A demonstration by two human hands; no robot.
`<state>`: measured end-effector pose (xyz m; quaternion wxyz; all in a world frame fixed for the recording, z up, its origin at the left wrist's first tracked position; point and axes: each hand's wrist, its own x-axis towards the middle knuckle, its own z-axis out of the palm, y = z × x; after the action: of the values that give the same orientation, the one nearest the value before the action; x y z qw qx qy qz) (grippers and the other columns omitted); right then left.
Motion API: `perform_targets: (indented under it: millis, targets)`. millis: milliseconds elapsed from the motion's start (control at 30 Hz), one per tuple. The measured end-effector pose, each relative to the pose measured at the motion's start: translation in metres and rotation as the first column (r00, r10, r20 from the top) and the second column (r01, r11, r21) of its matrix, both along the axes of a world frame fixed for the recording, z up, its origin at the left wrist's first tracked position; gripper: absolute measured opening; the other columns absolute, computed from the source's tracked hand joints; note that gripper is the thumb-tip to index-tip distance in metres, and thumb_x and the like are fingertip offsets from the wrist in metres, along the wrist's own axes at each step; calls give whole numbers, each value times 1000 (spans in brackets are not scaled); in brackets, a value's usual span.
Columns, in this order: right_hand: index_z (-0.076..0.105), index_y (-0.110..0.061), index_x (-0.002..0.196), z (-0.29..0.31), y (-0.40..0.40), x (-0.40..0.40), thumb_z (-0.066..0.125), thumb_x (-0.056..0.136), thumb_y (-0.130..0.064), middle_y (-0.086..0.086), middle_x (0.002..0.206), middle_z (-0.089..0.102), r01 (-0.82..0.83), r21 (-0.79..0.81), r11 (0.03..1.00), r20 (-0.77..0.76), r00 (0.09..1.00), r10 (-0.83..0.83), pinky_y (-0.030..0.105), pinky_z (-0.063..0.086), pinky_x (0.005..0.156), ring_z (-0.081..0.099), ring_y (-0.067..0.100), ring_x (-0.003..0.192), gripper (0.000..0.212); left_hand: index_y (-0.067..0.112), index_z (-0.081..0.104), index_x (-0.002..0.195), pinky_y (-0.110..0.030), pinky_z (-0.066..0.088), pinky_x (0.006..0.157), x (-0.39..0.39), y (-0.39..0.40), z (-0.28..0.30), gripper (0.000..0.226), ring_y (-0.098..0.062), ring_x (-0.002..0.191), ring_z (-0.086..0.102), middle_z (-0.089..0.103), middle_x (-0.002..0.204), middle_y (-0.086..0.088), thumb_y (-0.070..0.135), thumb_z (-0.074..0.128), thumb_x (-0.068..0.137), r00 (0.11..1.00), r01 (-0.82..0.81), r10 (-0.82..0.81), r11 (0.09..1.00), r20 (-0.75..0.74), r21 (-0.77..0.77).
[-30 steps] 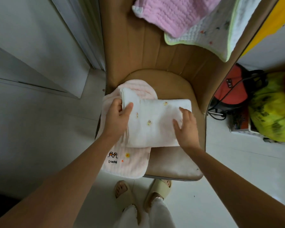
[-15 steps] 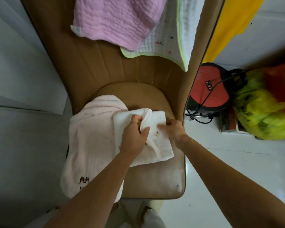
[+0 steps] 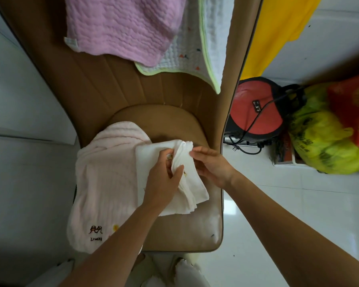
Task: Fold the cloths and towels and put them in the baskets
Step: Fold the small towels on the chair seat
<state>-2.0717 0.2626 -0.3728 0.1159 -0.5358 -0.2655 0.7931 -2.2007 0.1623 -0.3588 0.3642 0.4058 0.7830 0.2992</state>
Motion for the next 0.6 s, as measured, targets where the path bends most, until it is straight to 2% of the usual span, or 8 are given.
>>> perform_targets:
  millis: [33,167,233,300,367,467,533,600]
  targets:
    - [65,-13,91,3,-1,-2,65,89,-15,10,96,66,-18,16,1000,3,1000,17,40,53,88,64,24,89,3,21,44,133,-33,57,82,0,-2,0,47,-15,89,64,66,107,0,38,57,91,1000,-1,1,1000,-14,2]
    - [65,-13,107,15,-8,-10,70,85,-16,7,100,71,-70,63,996,54,996,66,34,56,84,69,24,94,23,20,40,140,-36,53,93,4,-5,7,49,-14,104,61,61,122,1,32,54,95,998,-25,26,1000,-52,14]
    - [68,-12,100,16,-10,-13,70,84,-12,10,100,71,-71,103,992,115,992,59,31,56,79,69,24,90,17,20,39,141,-34,51,96,5,-6,9,49,-13,108,60,60,126,2,29,54,95,997,-40,42,999,-64,20]
    - [67,-15,86,18,-13,-14,71,83,-10,11,96,70,-57,139,989,146,989,36,36,57,79,67,27,88,6,19,40,141,-29,49,98,6,-10,12,49,-13,112,58,59,128,2,28,54,95,995,-45,46,999,-84,24]
    - [60,-15,78,22,-17,-16,67,86,-10,9,89,67,-73,184,980,153,987,45,40,57,77,65,26,83,12,19,38,142,-29,49,98,7,-13,16,51,-14,114,57,57,130,2,27,55,95,995,-47,49,998,-92,32]
    - [52,-15,80,34,-26,-22,61,90,-11,5,81,63,-96,208,973,88,993,79,33,54,63,62,19,72,14,19,37,144,-32,50,98,9,-18,21,56,-14,115,57,56,133,2,30,58,93,995,-51,56,996,-79,68]
    - [52,-15,93,44,-31,-24,67,86,-23,8,90,65,-72,178,981,19,997,70,35,54,71,65,23,81,18,20,37,143,-18,48,95,8,-24,27,59,-7,111,56,54,130,10,30,62,91,999,-21,25,995,-37,98]
    - [55,-16,108,57,-35,-21,76,76,-35,9,103,69,-110,223,969,15,994,109,39,55,83,68,26,94,42,27,35,140,-6,46,86,3,-34,37,60,1,103,55,50,121,21,27,65,89,997,60,-64,992,36,111]
